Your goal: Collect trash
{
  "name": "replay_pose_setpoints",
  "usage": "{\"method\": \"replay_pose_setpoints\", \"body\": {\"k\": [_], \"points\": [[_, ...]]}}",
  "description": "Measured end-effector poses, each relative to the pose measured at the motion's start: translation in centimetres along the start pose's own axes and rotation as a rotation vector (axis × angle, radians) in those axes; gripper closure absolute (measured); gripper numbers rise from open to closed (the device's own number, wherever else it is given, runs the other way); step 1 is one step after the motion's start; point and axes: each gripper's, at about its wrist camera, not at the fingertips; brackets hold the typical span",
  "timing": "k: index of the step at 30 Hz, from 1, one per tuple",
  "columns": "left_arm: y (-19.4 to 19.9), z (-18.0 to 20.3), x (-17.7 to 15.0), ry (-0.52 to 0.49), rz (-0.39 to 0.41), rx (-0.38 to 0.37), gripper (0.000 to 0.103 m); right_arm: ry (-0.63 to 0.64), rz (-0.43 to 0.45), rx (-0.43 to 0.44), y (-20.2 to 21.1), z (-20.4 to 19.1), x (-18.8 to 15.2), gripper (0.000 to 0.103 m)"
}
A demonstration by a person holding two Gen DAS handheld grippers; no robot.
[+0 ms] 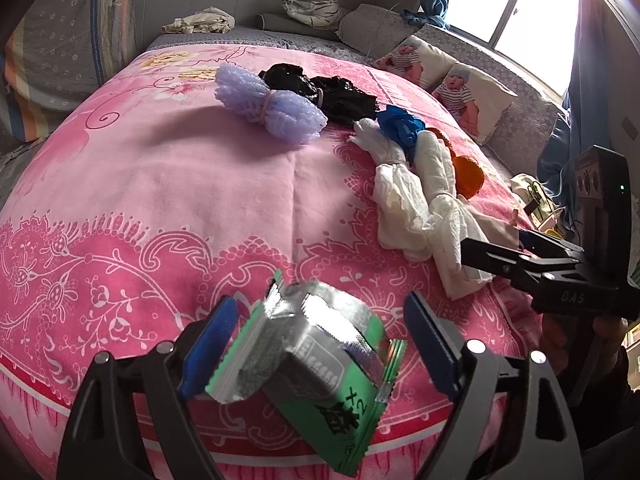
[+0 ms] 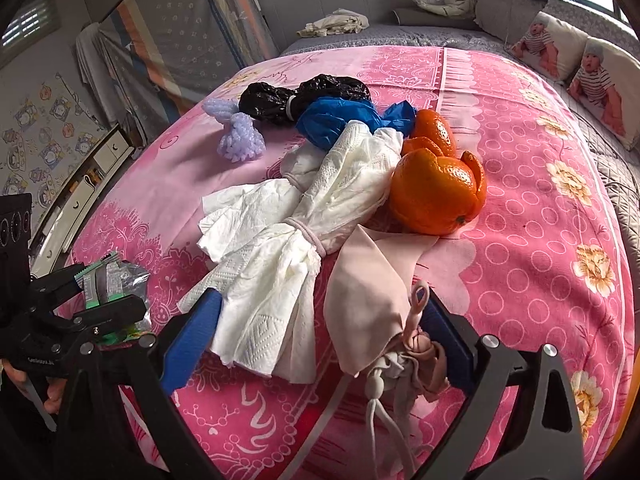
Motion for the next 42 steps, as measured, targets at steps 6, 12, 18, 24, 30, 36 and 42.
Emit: {"method": "replay_pose_setpoints", "body": {"k": [6,12,18,24,30,36,42], "points": [[-0.3,-0.8,0.2,-0.001,0.007,0.056,0.061,0.005,-0.021,-0.010,-0.6,-0.1,0.3,0.053],[0.4,-1.2,0.3,0.014,0.019,0.043,0.078,-0.021,-0.016,-0.019,-0.2,0.3,0.5,0.073],[2.3,-1.2,0.4,0.012,0.060,0.041,0.080,-0.026,0.045,-0.024,1.8,0.1,0.6,0.074],[4.1,-1.3,0.5,0.017,0.107,0.036,0.080,-0.051,0.096,-0.013,3.9,0.1,0.6,0.074],[5.6,-0.7,0.8,0.012,0.151,0.026,0.080,-0.072,0.154,-0.020,6.4,0.5,0.6,0.074],[6.5,0.3,1.3,-0.004,0.176,0.019,0.080,-0.086,0.203,-0.037,8.6,0.8,0.3,0.074],[7.4,1.1,1.8,-0.017,0.199,0.000,0.080,-0.103,0.249,-0.052,10.7,1.4,-0.1,0.074]]}}
Point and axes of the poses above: each gripper's, at about its wrist camera, not at the fingertips, and y roughly against the way its jaws point, z to its right, x to its top, and after that the axes turned 3 degrees about x, right-handed
